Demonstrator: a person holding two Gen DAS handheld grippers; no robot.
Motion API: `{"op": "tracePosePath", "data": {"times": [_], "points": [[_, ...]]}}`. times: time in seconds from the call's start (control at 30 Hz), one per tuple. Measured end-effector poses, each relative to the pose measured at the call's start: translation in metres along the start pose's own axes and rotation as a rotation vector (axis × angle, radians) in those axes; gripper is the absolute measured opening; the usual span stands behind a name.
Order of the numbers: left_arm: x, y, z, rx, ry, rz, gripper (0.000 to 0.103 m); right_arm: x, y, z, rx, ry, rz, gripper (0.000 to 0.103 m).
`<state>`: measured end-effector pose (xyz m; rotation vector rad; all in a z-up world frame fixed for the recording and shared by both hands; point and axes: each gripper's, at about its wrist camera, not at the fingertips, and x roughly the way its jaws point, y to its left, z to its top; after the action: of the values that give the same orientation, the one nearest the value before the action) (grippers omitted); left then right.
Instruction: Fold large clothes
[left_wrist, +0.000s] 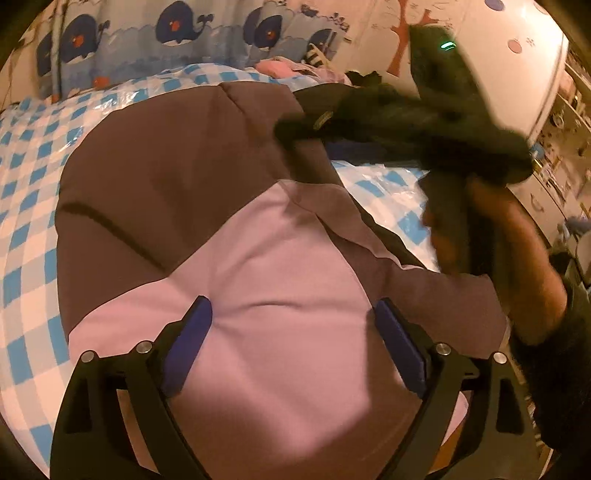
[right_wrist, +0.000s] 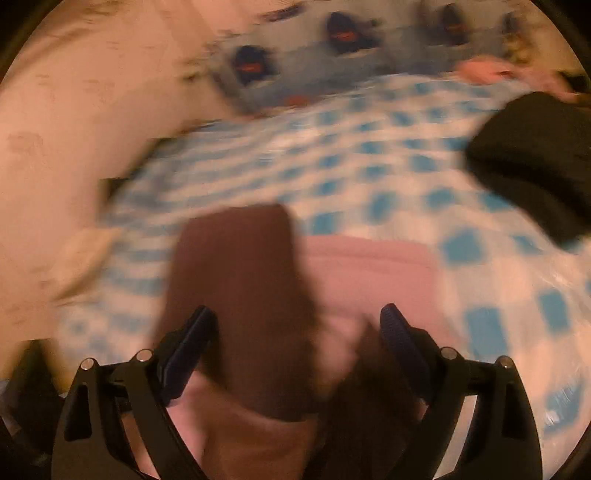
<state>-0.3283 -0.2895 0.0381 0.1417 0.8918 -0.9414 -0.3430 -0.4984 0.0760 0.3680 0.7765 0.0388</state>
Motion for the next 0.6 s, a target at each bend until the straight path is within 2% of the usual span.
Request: {"op": "tracePosePath", "data": {"times": [0.1, 0.13, 0.17, 0.23, 0.3, 0.37, 0.43, 0.47, 0.53, 0.6], "points": [[0.004, -0.002, -0.002, 0.012, -0.006, -0.04, 0.09, 0.034, -0.029, -0.049, 0.107, -0.048, -0.009, 0.09], [0.009, -0.002, -0.002, 0.021, -0.003, -0.054, 0.09, 0.038, -0.043, -0.069, 0.168, -0.105, 0.021, 0.09], [0.012, -0.004, -0.003, 0.036, 0.003, -0.06, 0.09, 0.037, -0.053, -0.079, 0.216, -0.136, 0.042, 0.09], [0.01, -0.007, -0.002, 0.046, 0.017, -0.064, 0.09, 0.035, -0.057, -0.083, 0.228, -0.16, 0.058, 0.09], [-0.009, 0.008, 0.012, -0.072, -0.029, -0.179, 0.089, 0.035, -0.063, -0.081, 0.23, -0.134, 0.083, 0.09], [-0.016, 0.024, 0.022, -0.168, -0.061, -0.209, 0.089, 0.038, -0.067, -0.07, 0.207, -0.051, 0.106, 0.09], [-0.001, 0.029, 0.023, -0.183, 0.002, -0.22, 0.088, 0.031, -0.065, -0.049, 0.195, 0.076, 0.095, 0.09], [0.009, 0.025, 0.018, -0.147, 0.029, -0.188, 0.089, 0.018, -0.06, -0.038, 0.195, 0.109, 0.05, 0.09], [0.016, 0.019, 0.012, -0.103, 0.04, -0.134, 0.09, -0.013, -0.042, -0.023, 0.173, 0.088, 0.017, 0.091], [0.02, 0.014, 0.006, -0.07, 0.041, -0.11, 0.092, -0.044, -0.029, -0.017, 0.232, 0.024, 0.145, 0.091]]}}
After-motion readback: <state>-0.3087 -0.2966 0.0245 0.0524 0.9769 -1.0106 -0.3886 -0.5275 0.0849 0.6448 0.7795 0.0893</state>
